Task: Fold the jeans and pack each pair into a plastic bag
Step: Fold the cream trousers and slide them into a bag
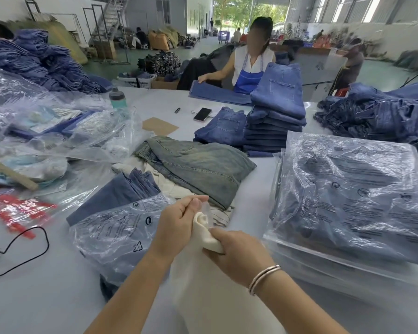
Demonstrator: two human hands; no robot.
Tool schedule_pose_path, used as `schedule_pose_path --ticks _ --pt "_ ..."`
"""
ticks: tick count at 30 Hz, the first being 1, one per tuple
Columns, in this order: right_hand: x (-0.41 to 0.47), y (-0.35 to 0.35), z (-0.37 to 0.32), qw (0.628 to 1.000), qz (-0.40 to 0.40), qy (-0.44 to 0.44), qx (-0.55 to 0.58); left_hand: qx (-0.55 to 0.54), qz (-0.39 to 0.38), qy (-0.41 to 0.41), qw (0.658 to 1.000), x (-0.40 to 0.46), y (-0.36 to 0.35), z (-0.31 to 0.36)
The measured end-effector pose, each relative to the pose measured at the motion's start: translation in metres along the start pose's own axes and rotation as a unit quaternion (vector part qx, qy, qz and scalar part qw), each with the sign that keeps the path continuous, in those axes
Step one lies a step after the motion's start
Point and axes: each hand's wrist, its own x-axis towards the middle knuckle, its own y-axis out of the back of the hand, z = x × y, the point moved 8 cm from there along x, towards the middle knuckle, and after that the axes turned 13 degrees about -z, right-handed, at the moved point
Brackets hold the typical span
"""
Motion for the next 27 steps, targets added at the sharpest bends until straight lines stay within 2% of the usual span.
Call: schedule_pose_path --ticks 2,4,7,9,11,13,14,15,16,17,19,20,22,24,27 --pt "0.01 -0.016 -0.005 0.998 -0.023 0.0 -0.057 0.056 -0.037 -0.034 0.997 -0.003 -0.006 0.012" --pt "0.021 -0.025 -0.001 0.996 -0.033 -0.024 -0.079 0.155 -0.062 -0.097 0.981 -0.013 -0.015 0.02" --pt "0.034 -0.021 0.031 0.99 -0.01 -0.114 -0.081 0.277 -0.045 -0.17 0.945 -0.037 -0.023 0.014" --pt "0.037 -0.02 0.048 0.986 0.021 -0.146 -0.078 0.307 -0.038 -0.182 0.933 -0.052 -0.03 -0.005" --pt "0.04 -0.029 0.062 0.983 0.025 -0.159 -0.089 0.289 -0.077 -0.154 0.942 -0.061 -0.043 -0.032" --pt "0.038 -0.046 0.076 0.976 -0.012 -0.18 -0.119 0.236 -0.142 -0.117 0.954 -0.07 -0.064 -0.066" --pt "0.035 -0.052 0.083 0.973 -0.023 -0.188 -0.129 0.18 -0.135 -0.091 0.97 -0.074 -0.068 -0.083" --pt "0.032 -0.055 0.09 0.97 -0.023 -0.196 -0.139 0.106 -0.082 -0.043 0.99 -0.076 -0.061 -0.1" --pt "0.027 -0.056 0.097 0.968 -0.02 -0.202 -0.147 0.037 0.005 0.02 0.999 -0.079 -0.048 -0.119" --pt "0.023 -0.056 0.101 0.967 -0.014 -0.205 -0.152 -0.012 0.099 0.093 0.991 -0.084 -0.034 -0.143" --pt "0.014 -0.056 0.101 0.967 -0.004 -0.2 -0.158 -0.087 0.227 0.232 0.942 -0.099 -0.016 -0.186" --pt "0.009 -0.054 0.096 0.969 0.012 -0.187 -0.16 -0.142 0.244 0.29 0.914 -0.106 -0.016 -0.205" --pt "-0.006 -0.048 0.079 0.97 0.093 -0.152 -0.168 -0.262 0.189 0.397 0.859 -0.112 -0.036 -0.228" --pt "-0.029 -0.057 0.06 0.965 0.183 -0.092 -0.163 -0.342 0.125 0.44 0.821 -0.118 -0.054 -0.231" --pt "-0.059 -0.099 0.029 0.963 0.203 -0.033 -0.175 -0.388 0.109 0.432 0.807 -0.114 -0.06 -0.228"
